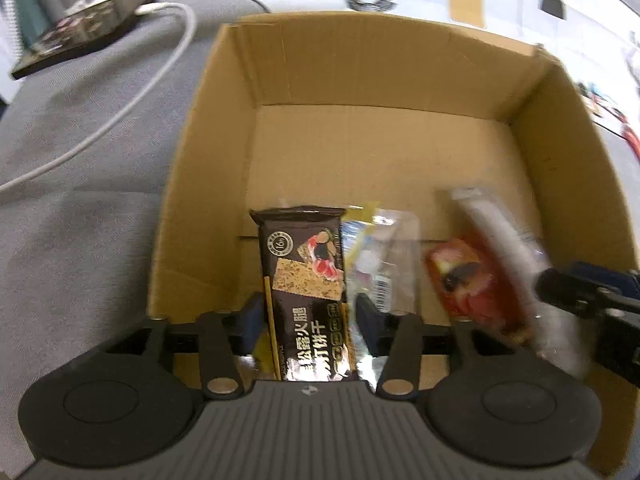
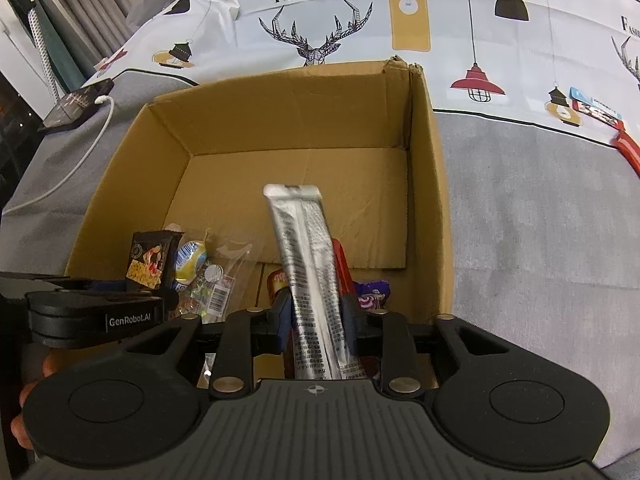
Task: Organize snacks
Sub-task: 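Lower the biscuit bar with left tool while right tool lowers silver packet, then release both, then lift both open tools up and away from the box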
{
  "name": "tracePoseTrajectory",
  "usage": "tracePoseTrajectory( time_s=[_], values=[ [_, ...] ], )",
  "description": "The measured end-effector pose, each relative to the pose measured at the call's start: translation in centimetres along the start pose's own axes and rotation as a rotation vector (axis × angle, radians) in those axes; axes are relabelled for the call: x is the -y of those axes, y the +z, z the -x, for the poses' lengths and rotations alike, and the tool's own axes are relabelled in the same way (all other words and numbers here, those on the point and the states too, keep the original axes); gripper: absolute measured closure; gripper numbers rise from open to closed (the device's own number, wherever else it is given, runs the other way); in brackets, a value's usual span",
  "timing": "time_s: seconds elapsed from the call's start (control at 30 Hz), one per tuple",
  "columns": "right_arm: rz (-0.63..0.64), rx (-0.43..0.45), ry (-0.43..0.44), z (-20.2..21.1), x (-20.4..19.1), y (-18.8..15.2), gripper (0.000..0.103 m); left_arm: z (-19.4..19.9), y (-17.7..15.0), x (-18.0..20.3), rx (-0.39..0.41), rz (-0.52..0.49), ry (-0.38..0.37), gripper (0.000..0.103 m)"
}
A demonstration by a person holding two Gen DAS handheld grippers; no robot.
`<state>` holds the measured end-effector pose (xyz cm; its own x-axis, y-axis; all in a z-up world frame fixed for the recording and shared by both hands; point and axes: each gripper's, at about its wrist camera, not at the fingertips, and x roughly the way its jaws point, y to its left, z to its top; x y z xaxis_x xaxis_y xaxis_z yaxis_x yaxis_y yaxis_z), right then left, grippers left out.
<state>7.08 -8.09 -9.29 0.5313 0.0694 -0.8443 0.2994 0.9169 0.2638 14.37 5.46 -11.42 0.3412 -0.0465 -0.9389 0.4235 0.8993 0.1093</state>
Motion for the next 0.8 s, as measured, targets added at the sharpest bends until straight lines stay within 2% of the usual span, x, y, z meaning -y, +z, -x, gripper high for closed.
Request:
tracePoseTrajectory(
  time_s=[0.03,0.07,0.17,0.23,0.27,0.4,0.53,0.67,0.8],
  values=[
    [-0.005,-0.001,0.001,0.0,0.0,0.1,0.065,0.2,0.0,0.2,-0.005,-0.014,-0.023,0.020],
    [-0.010,-0.001,0.000,0.0,0.1,0.1,0.051,0.4,-0.1,0.4,-0.007,-0.022,-0.016,0.000],
    [-0.030,0.015,-0.003,0.8,0.2,-0.2,0.036,1.7,-1.0,0.4,0.036,-0.028,0.021,0.001],
    [-0.038,0.024,-0.003,1.8,0.3,-0.7,0.030,2.4,-1.9,0.3,0.017,-0.029,0.005,0.001],
    [-0.039,0.029,-0.004,2.4,0.4,-1.0,0.022,2.9,-2.5,0.1,0.015,-0.023,-0.003,0.001],
    [-0.013,0.047,0.010,5.0,0.0,-3.1,0.009,5.4,-5.0,0.0,0.030,-0.016,-0.008,0.001],
    [0.048,0.087,0.006,8.0,-1.2,-5.7,0.005,8.2,-7.5,-0.6,0.052,0.026,-0.014,0.001],
    [0.051,0.159,0.004,11.2,-2.1,-8.0,0.000,10.9,-10.3,-0.8,0.081,0.055,-0.008,0.001],
    [0.057,0.234,0.001,14.1,-2.6,-10.2,0.000,13.2,-12.9,-0.9,0.124,0.073,0.000,0.001]
  ],
)
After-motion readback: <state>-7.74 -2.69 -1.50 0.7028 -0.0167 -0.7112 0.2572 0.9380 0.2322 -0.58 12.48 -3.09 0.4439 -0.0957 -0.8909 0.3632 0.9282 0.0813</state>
